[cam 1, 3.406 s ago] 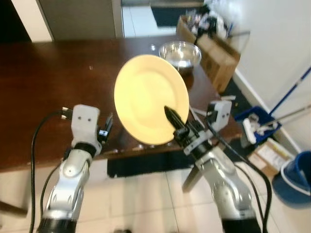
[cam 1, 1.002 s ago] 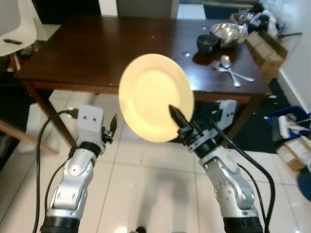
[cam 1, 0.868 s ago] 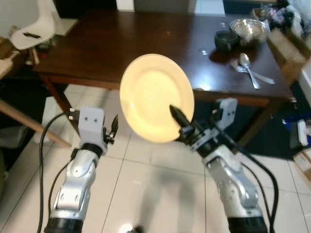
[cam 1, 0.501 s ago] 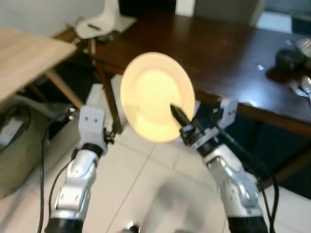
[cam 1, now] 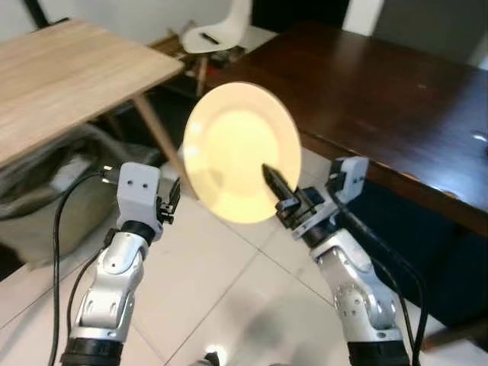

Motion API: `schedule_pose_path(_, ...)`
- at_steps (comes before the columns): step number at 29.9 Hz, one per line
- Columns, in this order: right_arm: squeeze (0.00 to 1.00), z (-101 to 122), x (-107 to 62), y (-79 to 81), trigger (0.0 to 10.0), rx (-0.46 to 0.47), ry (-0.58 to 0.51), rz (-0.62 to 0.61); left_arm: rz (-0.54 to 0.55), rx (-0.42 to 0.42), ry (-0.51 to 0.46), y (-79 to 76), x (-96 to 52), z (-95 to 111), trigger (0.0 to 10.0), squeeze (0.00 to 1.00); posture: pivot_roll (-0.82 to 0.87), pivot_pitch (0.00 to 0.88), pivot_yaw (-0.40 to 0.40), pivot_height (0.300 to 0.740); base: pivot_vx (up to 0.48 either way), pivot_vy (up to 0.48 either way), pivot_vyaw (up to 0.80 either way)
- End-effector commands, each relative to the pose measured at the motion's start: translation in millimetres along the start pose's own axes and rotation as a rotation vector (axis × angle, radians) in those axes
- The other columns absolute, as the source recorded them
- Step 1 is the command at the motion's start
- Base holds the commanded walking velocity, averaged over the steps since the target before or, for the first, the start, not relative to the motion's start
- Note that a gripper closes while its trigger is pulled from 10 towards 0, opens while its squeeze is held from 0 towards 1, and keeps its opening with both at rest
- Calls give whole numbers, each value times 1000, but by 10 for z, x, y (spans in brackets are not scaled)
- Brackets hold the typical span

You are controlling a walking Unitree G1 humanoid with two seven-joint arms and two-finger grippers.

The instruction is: Setting the table

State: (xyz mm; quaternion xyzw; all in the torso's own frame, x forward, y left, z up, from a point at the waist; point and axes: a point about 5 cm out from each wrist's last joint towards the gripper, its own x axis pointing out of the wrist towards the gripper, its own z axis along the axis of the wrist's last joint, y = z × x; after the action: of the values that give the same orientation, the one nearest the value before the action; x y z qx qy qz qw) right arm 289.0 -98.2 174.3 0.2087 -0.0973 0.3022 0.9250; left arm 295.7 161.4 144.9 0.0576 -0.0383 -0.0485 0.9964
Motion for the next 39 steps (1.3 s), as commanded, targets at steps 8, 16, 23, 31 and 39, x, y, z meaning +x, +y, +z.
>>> schedule_pose_path(8,0,6,-7,0,10000,5,-8,0,-1,17,27,-3,-2,-40,10000,0,-118,0,55,740,0,0,781)
schedule_pose_path(16,0,6,-2,-1,10000,4,-8,4,6,24,36,2,6,-55,10000,0,-116,0,54,740,0,0,781)
schedule_pose_path(23,0,11,5,-6,10000,1,-11,1,17,28,44,11,21,-69,10000,0,-114,0,53,740,0,0,781)
schedule_pose_path(31,0,76,17,-90,10000,19,-57,-69,47,61,65,29,45,-97,10000,0,-114,0,52,740,230,0,250)
schedule_pose_path(39,0,127,1,-116,10000,78,-94,-88,48,58,58,25,50,-91,10000,0,-117,0,53,740,461,0,0)
